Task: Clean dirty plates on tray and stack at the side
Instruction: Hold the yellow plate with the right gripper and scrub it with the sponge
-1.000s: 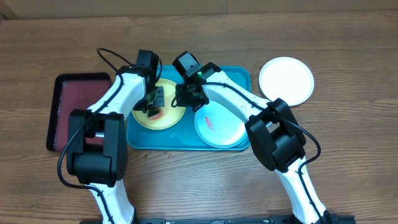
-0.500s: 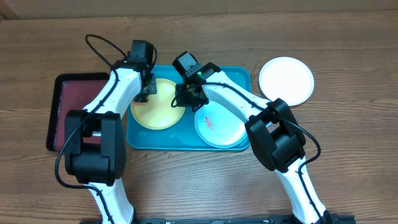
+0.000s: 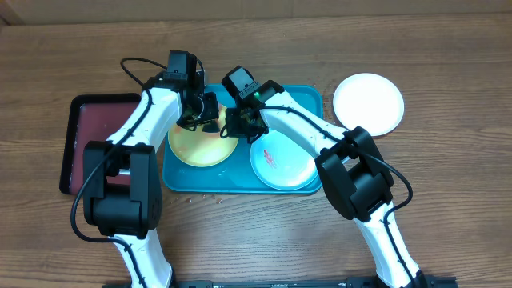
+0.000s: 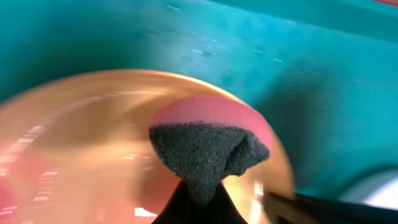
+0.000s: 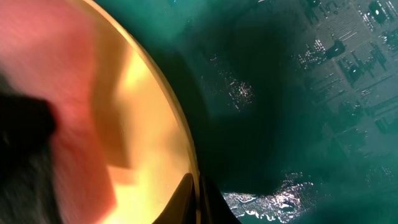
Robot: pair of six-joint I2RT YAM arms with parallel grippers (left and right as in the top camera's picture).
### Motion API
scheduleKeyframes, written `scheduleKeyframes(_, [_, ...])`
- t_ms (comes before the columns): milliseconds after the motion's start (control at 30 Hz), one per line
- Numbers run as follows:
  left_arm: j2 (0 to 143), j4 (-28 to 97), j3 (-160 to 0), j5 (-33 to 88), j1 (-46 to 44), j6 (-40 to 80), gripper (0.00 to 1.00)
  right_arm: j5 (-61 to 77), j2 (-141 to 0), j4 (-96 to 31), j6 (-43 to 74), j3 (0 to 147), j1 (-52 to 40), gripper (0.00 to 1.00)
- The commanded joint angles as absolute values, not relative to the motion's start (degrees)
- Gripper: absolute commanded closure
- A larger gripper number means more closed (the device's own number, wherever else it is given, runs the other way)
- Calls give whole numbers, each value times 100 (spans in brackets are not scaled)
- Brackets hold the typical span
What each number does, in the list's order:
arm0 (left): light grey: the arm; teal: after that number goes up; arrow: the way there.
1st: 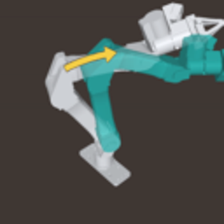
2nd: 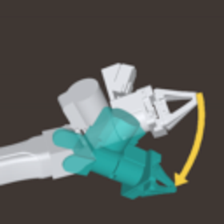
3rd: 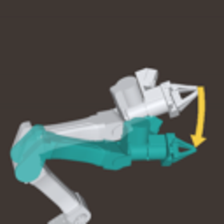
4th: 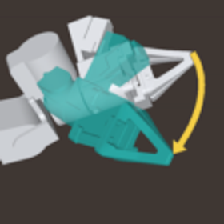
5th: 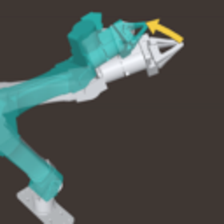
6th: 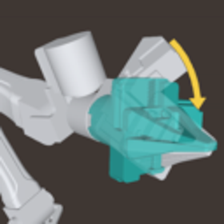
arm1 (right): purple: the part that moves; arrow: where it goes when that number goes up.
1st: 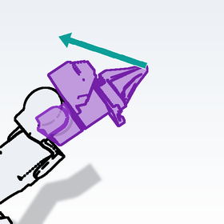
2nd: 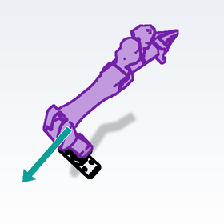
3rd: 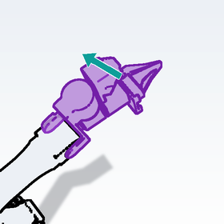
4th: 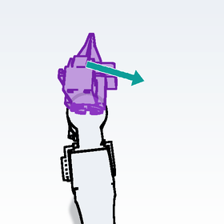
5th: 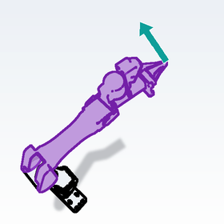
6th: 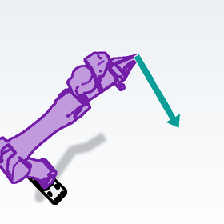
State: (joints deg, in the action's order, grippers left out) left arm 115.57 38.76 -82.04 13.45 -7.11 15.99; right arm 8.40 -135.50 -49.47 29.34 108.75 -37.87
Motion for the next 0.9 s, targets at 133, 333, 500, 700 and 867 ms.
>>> scheduleKeyframes(133, [11690,3916,-8141,1938,-843,1688,96,408,-13697,-5048,2849,10724,-3721,96])
scheduleKeyframes(333, [11690,3916,-8027,1334,-843,1717,96,408,-13697,-5052,2849,10722,-3721,96])
scheduleKeyframes(500, [11690,3546,-7607,1262,-845,1802,96,408,-13697,-5043,2851,10722,-3721,96])
scheduleKeyframes(700, [11690,3553,-7365,-576,-788,1806,96,408,-13697,-5105,2851,10722,-3721,96])
scheduleKeyframes(867, [11690,3664,-7367,-2156,-773,1802,96,408,-13697,-5113,2851,10722,-3721,96])
